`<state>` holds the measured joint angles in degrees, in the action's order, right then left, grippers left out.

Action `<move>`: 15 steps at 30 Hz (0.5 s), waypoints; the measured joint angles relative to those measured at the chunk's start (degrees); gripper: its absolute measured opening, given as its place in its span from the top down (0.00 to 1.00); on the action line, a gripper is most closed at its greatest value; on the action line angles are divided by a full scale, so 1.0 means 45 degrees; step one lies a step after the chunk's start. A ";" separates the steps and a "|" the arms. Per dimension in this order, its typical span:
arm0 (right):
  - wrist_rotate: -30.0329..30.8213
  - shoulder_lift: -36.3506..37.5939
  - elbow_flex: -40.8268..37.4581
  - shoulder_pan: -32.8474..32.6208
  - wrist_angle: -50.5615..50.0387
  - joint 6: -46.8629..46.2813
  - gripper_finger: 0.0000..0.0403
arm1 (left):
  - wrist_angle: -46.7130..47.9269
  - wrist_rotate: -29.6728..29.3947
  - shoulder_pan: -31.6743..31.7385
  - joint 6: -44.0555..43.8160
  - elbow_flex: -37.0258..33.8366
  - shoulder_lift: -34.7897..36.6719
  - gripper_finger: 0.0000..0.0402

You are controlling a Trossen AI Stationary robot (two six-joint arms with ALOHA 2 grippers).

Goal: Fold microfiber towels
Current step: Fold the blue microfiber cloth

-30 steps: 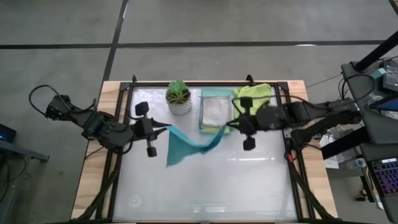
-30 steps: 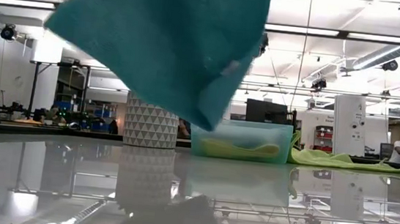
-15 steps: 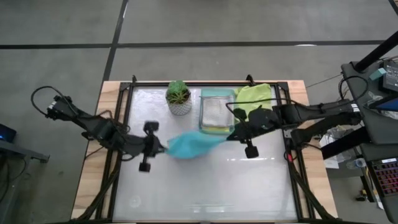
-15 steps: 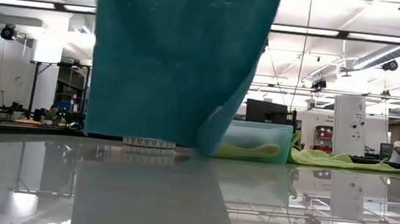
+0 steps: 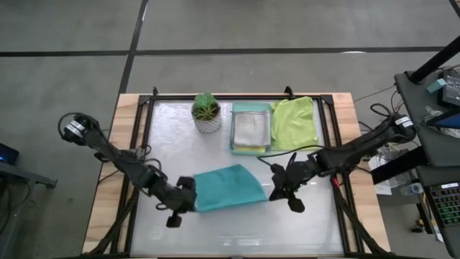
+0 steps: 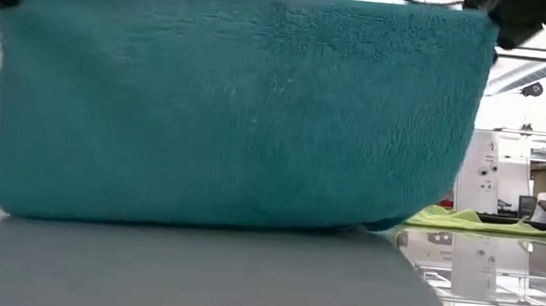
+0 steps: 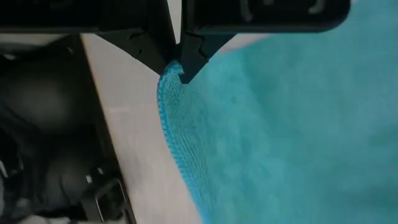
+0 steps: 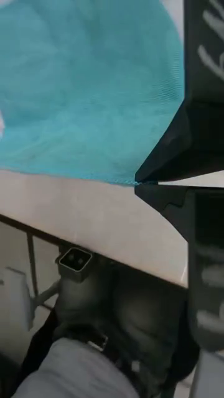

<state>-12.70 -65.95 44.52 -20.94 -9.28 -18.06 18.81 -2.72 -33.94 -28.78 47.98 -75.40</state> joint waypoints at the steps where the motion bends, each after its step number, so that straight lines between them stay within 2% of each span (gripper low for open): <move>1: -0.0058 0.0000 -0.0241 -0.0073 0.0338 -0.0217 0.98 | -0.0114 0.0268 -0.0008 -0.0160 -0.0006 -0.0266 1.00; 5: -0.0413 0.0003 -0.0651 -0.0217 0.1128 -0.1451 0.98 | -0.0331 0.0904 0.0017 -0.0237 -0.0003 -0.1150 1.00; 10: -0.1461 -0.0441 -0.0982 -0.0624 0.1808 -0.3281 0.98 | -0.2386 0.1969 0.0016 -0.0201 -0.0003 -0.2191 1.00; 15: -0.1847 -0.1308 -0.0993 -0.0952 0.1911 -0.4777 0.98 | -0.3791 0.2989 0.0016 -0.0239 -0.0003 -0.3118 1.00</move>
<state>-21.01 -71.84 40.05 -25.22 -0.68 -39.56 1.75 10.73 -33.87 -29.86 47.97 -89.43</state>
